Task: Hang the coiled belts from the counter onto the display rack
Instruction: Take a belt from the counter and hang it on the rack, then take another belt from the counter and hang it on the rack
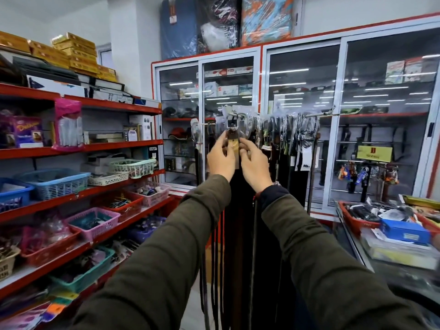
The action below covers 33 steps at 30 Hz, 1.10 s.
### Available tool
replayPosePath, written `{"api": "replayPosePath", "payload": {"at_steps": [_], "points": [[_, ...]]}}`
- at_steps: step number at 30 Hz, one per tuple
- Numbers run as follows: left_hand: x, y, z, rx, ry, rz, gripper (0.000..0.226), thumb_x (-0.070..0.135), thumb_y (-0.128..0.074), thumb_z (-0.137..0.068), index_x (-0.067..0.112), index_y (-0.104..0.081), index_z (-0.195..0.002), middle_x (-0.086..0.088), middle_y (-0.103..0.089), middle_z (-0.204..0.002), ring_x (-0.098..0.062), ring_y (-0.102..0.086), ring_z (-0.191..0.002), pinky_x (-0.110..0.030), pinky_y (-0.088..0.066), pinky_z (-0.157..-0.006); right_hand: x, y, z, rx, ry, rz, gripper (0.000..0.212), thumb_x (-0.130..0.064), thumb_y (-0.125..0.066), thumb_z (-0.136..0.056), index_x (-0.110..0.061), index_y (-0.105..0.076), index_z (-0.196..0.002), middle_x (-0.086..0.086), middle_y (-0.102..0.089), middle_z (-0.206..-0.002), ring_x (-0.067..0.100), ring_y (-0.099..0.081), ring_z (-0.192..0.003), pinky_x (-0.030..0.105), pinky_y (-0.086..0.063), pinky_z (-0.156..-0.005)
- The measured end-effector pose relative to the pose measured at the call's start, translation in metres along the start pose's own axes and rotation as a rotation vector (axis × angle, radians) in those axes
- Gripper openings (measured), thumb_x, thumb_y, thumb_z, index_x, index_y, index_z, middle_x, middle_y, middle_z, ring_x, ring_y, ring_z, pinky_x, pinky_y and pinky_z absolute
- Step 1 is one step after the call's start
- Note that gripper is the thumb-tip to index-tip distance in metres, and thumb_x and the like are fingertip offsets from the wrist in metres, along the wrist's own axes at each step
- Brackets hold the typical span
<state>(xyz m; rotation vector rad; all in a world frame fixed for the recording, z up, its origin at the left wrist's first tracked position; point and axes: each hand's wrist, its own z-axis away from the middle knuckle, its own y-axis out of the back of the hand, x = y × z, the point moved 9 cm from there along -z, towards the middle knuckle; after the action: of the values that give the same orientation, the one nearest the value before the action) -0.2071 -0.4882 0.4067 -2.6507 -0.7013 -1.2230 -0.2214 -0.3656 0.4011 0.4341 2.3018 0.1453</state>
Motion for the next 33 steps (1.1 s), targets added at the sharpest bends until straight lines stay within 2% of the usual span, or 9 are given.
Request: {"api": "replayPosePath", "payload": {"at_steps": [3,6,7,10,12,21,25,31,33], "points": [[-0.011,-0.009,0.024,-0.015,-0.126,-0.092,0.051,0.014,-0.043,-0.104,0.011,-0.034,-0.154,-0.011,-0.037,-0.16,-0.023,-0.034,-0.149,-0.036,-0.026,-0.124,0.009,0.008,0.026,0.067,0.072,0.065,0.042,-0.013,-0.04,-0.104,-0.01,-0.049,-0.145,0.008,-0.053,-0.147,0.02,-0.049,-0.137,0.034,-0.038,-0.116],[-0.028,-0.013,0.059,0.021,-0.192,-0.177,0.054,0.019,-0.042,-0.105,0.014,-0.027,-0.157,-0.008,-0.017,-0.168,-0.024,-0.012,-0.157,-0.039,-0.012,-0.128,0.024,0.027,0.063,0.158,0.121,0.151,0.045,-0.02,-0.04,-0.104,-0.015,-0.044,-0.148,0.001,-0.039,-0.156,0.011,-0.036,-0.144,0.013,-0.028,-0.114],[-0.032,-0.016,0.073,0.014,-0.21,-0.193,0.055,0.021,-0.042,-0.105,0.016,-0.025,-0.157,-0.006,-0.013,-0.169,-0.023,-0.007,-0.157,-0.04,-0.01,-0.128,0.03,0.033,0.076,0.177,0.125,0.203,0.046,-0.024,-0.04,-0.104,-0.018,-0.041,-0.15,-0.002,-0.032,-0.16,0.011,-0.028,-0.149,0.014,-0.025,-0.115],[-0.043,-0.031,0.124,-0.057,-0.268,-0.254,0.056,0.027,-0.04,-0.105,0.02,-0.023,-0.158,-0.003,-0.007,-0.17,-0.021,0.001,-0.158,-0.042,-0.003,-0.129,0.051,0.055,0.121,0.202,0.116,0.39,0.049,-0.029,-0.039,-0.105,-0.02,-0.035,-0.153,-0.003,-0.016,-0.167,0.019,-0.005,-0.158,0.04,-0.019,-0.127],[-0.049,-0.046,0.162,-0.118,-0.296,-0.293,0.055,0.03,-0.04,-0.105,0.022,-0.024,-0.157,-0.002,-0.008,-0.17,-0.021,0.002,-0.158,-0.043,0.0,-0.129,0.066,0.072,0.153,0.195,0.078,0.507,0.05,-0.031,-0.038,-0.105,-0.021,-0.032,-0.154,-0.002,-0.011,-0.169,0.022,0.002,-0.158,0.049,-0.013,-0.127],[-0.05,-0.126,0.342,-0.458,-0.263,-0.304,0.052,0.033,-0.038,-0.105,0.024,-0.027,-0.156,-0.001,-0.008,-0.17,-0.02,0.004,-0.158,-0.047,0.002,-0.128,0.119,0.178,0.311,0.23,-0.243,0.758,0.053,-0.031,-0.044,-0.102,-0.021,-0.033,-0.153,0.001,-0.01,-0.169,0.026,0.002,-0.158,0.052,0.0,-0.127],[-0.043,-0.157,0.417,-0.599,-0.228,-0.265,0.05,0.032,-0.038,-0.106,0.023,-0.031,-0.155,-0.001,-0.01,-0.17,-0.022,0.001,-0.158,-0.048,0.003,-0.128,0.137,0.241,0.385,0.24,-0.423,0.874,0.052,-0.029,-0.047,-0.1,-0.021,-0.038,-0.15,0.002,-0.012,-0.168,0.029,-0.001,-0.158,0.058,-0.003,-0.125],[-0.03,-0.211,0.517,-0.854,-0.242,-0.216,0.05,0.034,-0.034,-0.107,0.025,-0.027,-0.156,0.001,-0.006,-0.17,-0.019,0.005,-0.158,-0.043,0.004,-0.128,0.156,0.332,0.49,0.288,-0.766,0.986,0.048,-0.024,-0.047,-0.1,-0.017,-0.042,-0.147,0.005,-0.016,-0.167,0.03,-0.005,-0.157,0.055,-0.002,-0.124],[-0.032,-0.232,0.546,-0.974,-0.166,-0.166,0.049,0.031,-0.035,-0.108,0.025,-0.026,-0.156,-0.001,-0.01,-0.17,-0.021,0.0,-0.158,-0.044,0.0,-0.129,0.166,0.353,0.515,0.221,-0.885,0.977,0.047,-0.024,-0.048,-0.1,-0.014,-0.044,-0.145,0.008,-0.022,-0.165,0.03,-0.013,-0.155,0.054,-0.009,-0.124]]}}
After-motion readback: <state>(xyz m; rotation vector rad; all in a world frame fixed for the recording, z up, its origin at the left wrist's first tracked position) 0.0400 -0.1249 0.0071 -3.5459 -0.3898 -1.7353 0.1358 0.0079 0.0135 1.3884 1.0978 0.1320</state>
